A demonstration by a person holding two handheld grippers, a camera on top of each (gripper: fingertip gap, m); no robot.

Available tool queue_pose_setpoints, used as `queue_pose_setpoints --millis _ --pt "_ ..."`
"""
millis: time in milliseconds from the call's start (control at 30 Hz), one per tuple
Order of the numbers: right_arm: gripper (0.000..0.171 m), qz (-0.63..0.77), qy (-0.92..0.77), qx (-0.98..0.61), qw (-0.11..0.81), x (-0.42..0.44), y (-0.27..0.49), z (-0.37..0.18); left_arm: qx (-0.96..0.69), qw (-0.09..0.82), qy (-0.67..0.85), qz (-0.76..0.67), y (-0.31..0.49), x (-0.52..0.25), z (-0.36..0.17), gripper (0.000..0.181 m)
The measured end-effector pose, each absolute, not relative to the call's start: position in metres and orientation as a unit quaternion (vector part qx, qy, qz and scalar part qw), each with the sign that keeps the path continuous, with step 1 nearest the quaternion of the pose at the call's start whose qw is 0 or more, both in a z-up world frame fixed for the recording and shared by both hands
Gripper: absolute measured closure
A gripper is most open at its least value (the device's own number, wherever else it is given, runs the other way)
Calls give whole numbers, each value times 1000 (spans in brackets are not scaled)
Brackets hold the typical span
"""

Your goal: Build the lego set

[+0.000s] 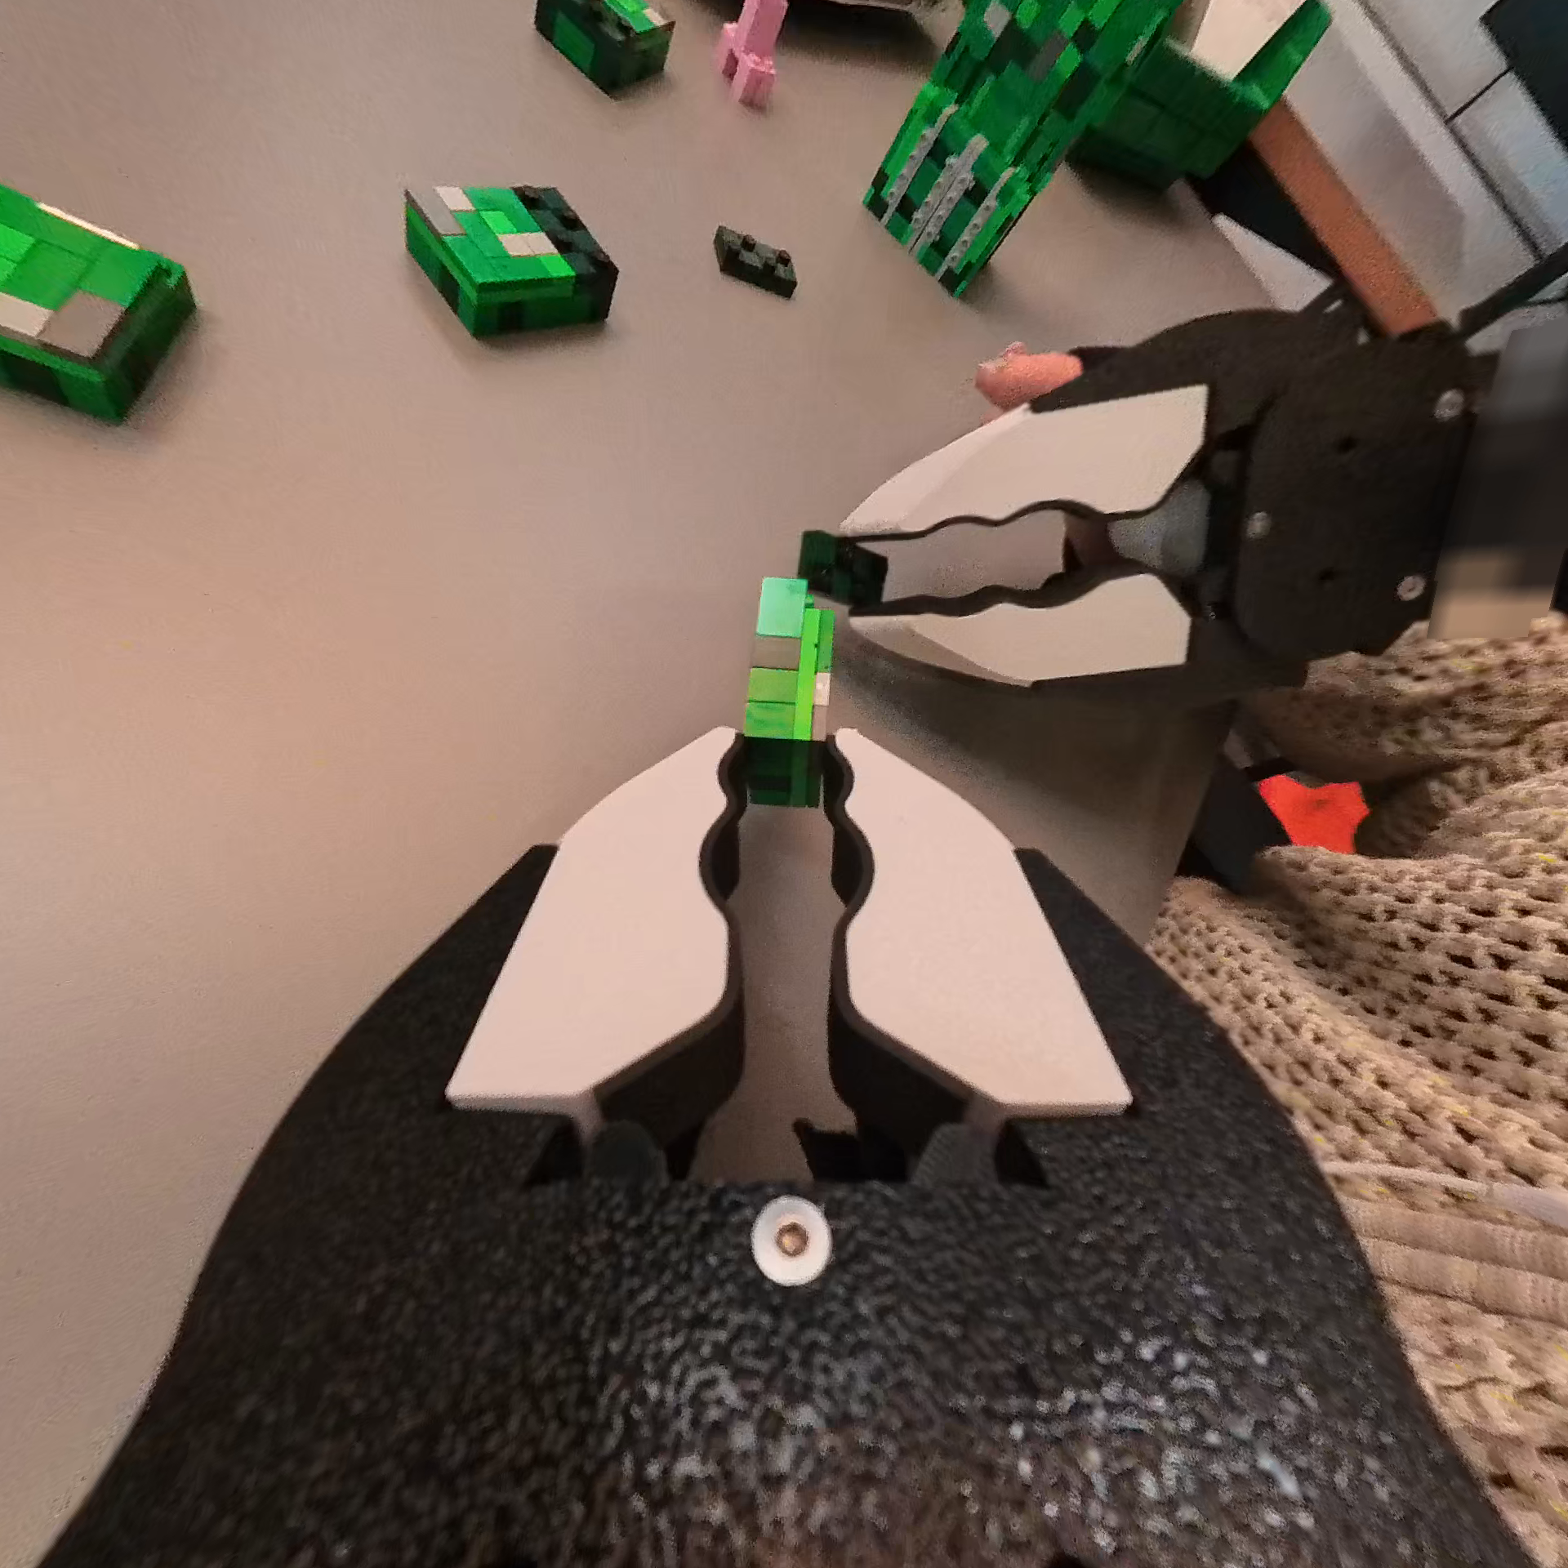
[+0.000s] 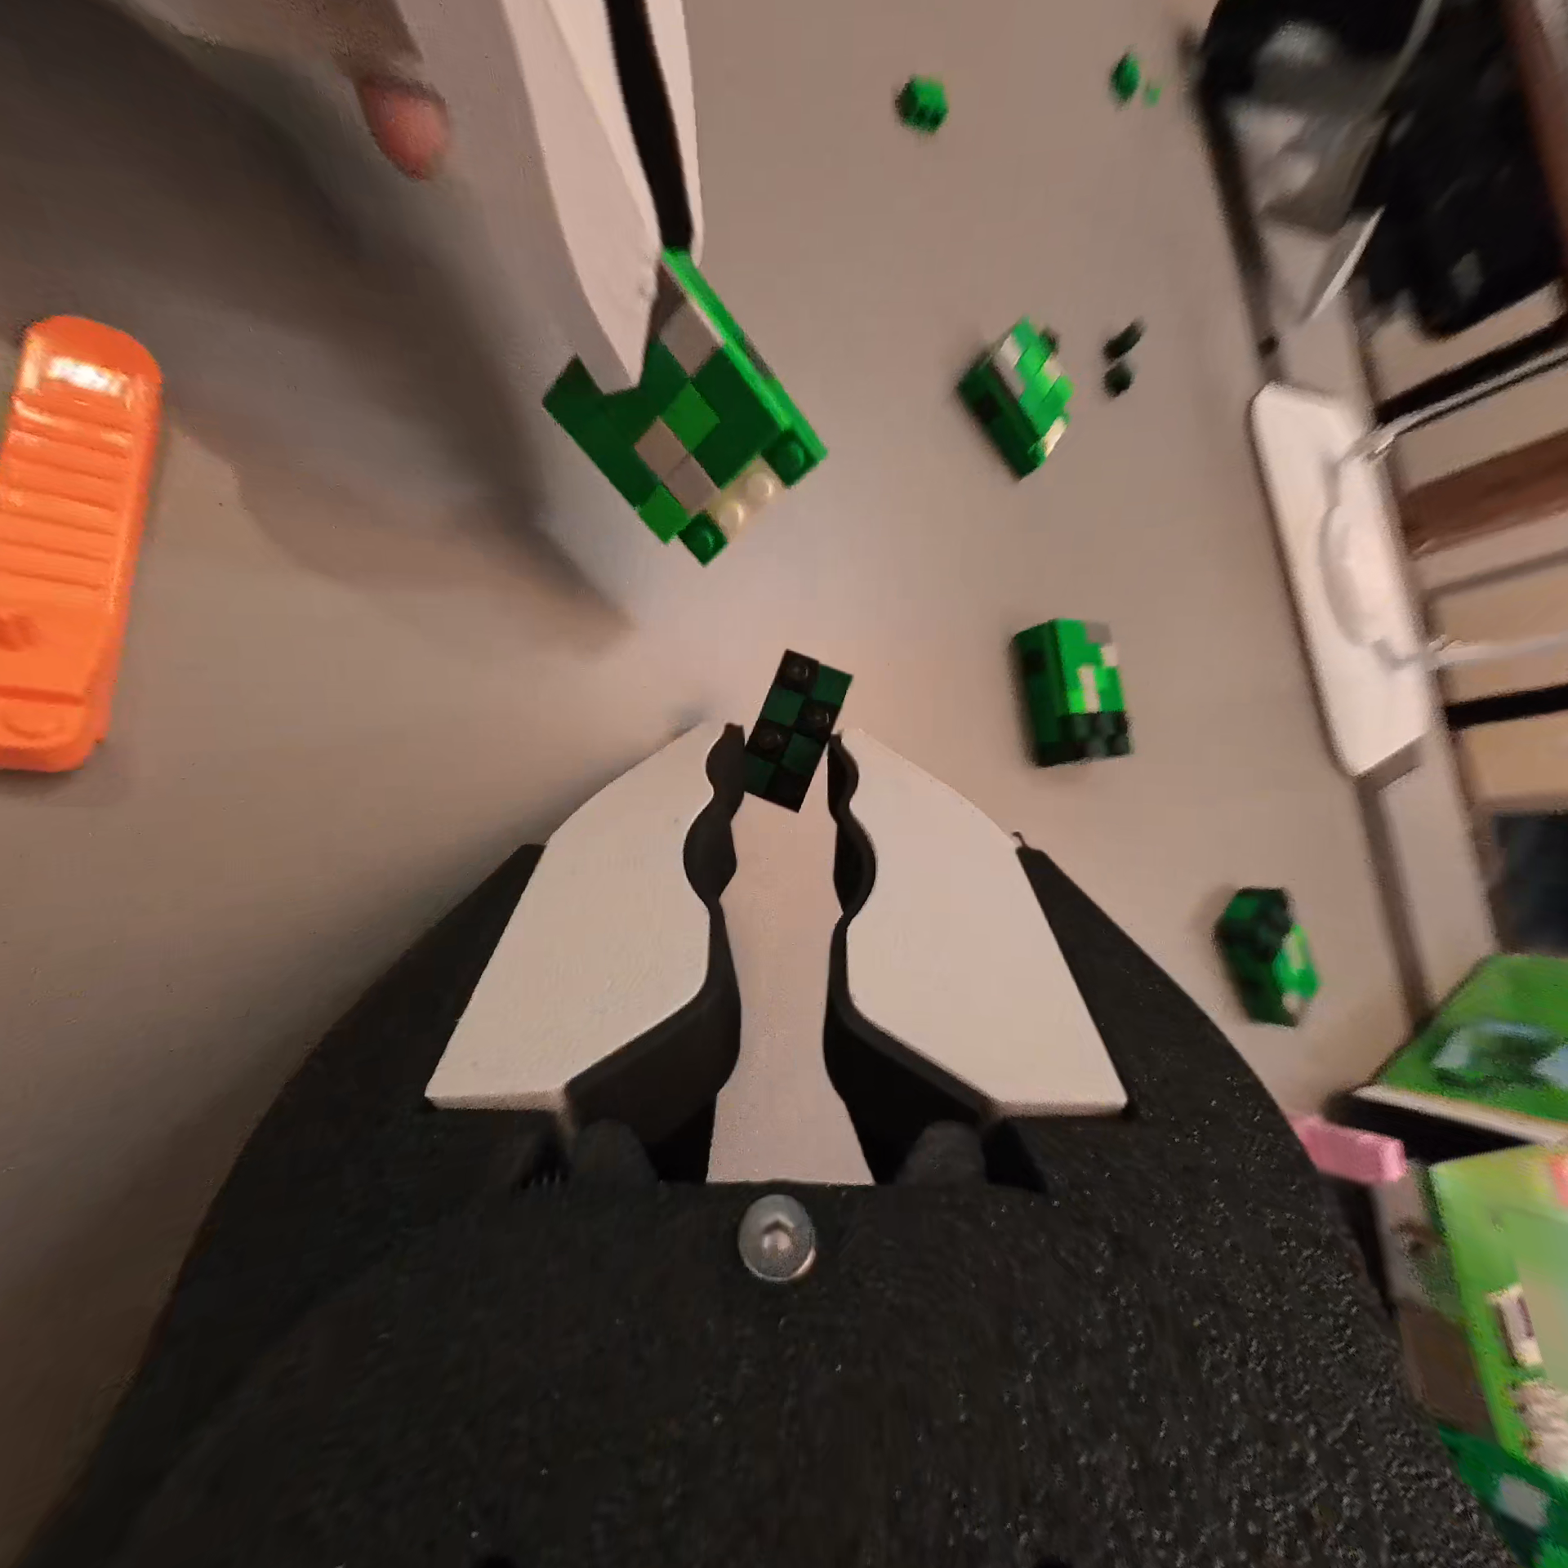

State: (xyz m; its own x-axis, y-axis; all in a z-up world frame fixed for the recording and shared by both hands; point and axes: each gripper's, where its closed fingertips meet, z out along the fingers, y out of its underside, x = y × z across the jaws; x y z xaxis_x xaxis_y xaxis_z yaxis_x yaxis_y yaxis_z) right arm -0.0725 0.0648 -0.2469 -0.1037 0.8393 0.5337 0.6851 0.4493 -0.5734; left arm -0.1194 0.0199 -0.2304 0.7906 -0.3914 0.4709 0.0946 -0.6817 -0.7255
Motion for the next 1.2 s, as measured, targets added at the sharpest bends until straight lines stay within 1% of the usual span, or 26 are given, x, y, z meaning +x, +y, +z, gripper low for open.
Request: queue_pose_setpoints --millis 133,233,333,467,600,800,1067,1133,1200 --pt "153 95 -747 -447 483 -77 58 -229 -854 402 63 -325 23 -122 -229 165" --pt "153 89 -746 -410 517 -80 56 -214 -852 393 57 -342 19 -118 -230 165" --pt "153 82 -763 -360 530 -85 50 -203 -847 386 54 -363 16 -112 -230 165" --pt "153 109 -803 -305 500 -94 30 -191 -805 387 7 -450 17 -100 -218 165" --pt "153 106 -849 -279 436 -96 20 -193 -769 391 -47 -504 16 -98 -212 165" --pt "153 98 -881 -273 375 -99 15 -198 -746 384 -104 -535 9 -99 -211 165" --pt "150 93 -891 -249 369 -106 7 -196 -726 395 -133 -547 6 -106 -209 165" --pt "148 116 -887 -266 359 -107 5 -194 -723 399 -134 -548 7 -107 -208 165" --pt "146 175 -873 -311 333 -107 0 -190 -722 402 -131 -548 7 -107 -207 165"
